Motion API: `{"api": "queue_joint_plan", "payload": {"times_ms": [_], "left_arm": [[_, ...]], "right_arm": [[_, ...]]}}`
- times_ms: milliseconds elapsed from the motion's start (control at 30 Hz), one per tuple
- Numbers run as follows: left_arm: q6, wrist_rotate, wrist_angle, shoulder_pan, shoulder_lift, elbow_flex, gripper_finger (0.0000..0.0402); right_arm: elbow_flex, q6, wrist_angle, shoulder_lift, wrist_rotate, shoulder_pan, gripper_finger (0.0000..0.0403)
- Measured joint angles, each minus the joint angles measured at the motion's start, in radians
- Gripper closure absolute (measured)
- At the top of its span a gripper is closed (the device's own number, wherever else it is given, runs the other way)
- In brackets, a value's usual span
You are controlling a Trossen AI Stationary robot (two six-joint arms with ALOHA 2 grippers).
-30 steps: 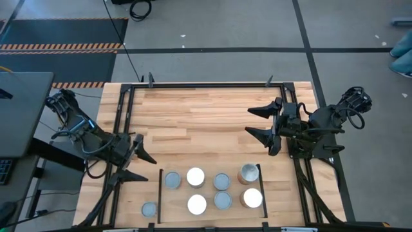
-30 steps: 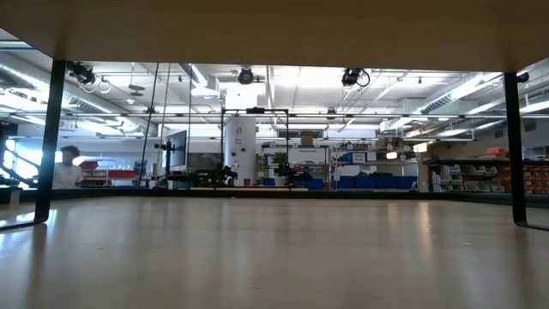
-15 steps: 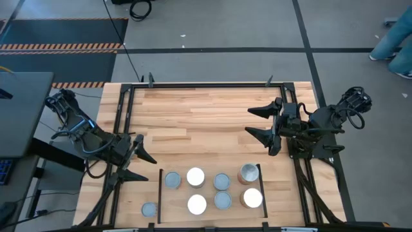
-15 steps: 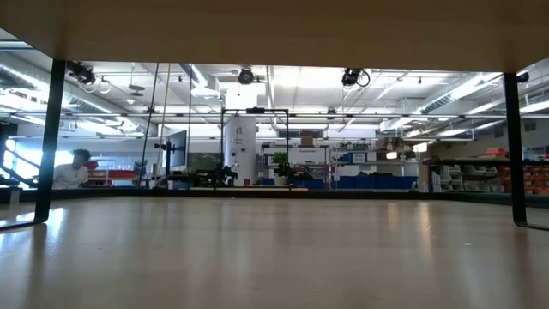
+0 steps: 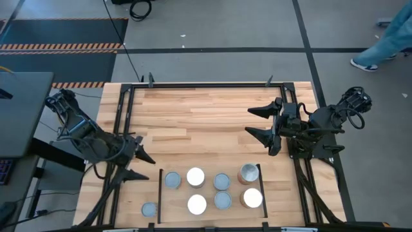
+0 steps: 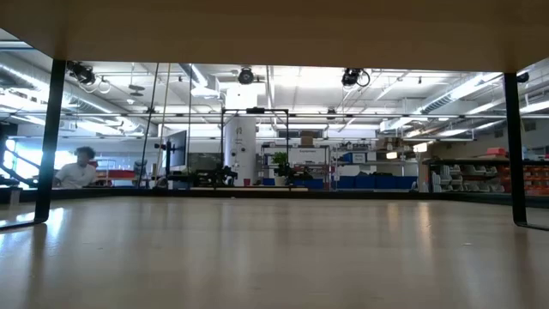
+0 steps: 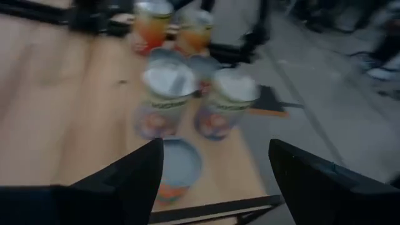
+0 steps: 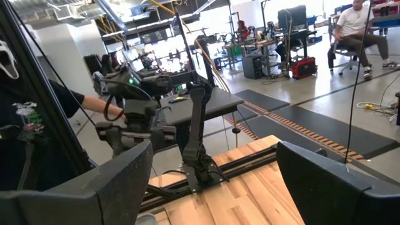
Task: Pick and place cans onto a shelf
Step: Put the small canned carrots on the shelf
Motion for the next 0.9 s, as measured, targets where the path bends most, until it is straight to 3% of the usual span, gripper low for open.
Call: {"api": "queue_joint_plan", "payload": {"times_ms": [100,233,467,700,900], "left_arm": [[0.021,0.115,0.083,0.000,0.000,0.000,0.0108],[-0.071,0.234,0.150,-0.001,0.044,0.001,0.0108],[-0.205,0.309,0.119,-0.027,0.107,0.000,0.0108],[-0.262,0.420,0.074,-0.041,0.093,0.000,0.0108],[-0.315,0.381,-0.110,-0.052,0.090,0.000,0.0108]], "right_arm": [[0.000,0.000,0.000,0.000,0.000,0.000,0.0055],[0.000,0.000,0.000,0.000,0.000,0.000,0.0055],[0.000,0.000,0.000,0.000,0.000,0.000,0.0055],[0.000,0.000,0.000,0.000,0.000,0.000,0.0055],[0.000,0.000,0.000,0.000,0.000,0.000,0.0055]]}}
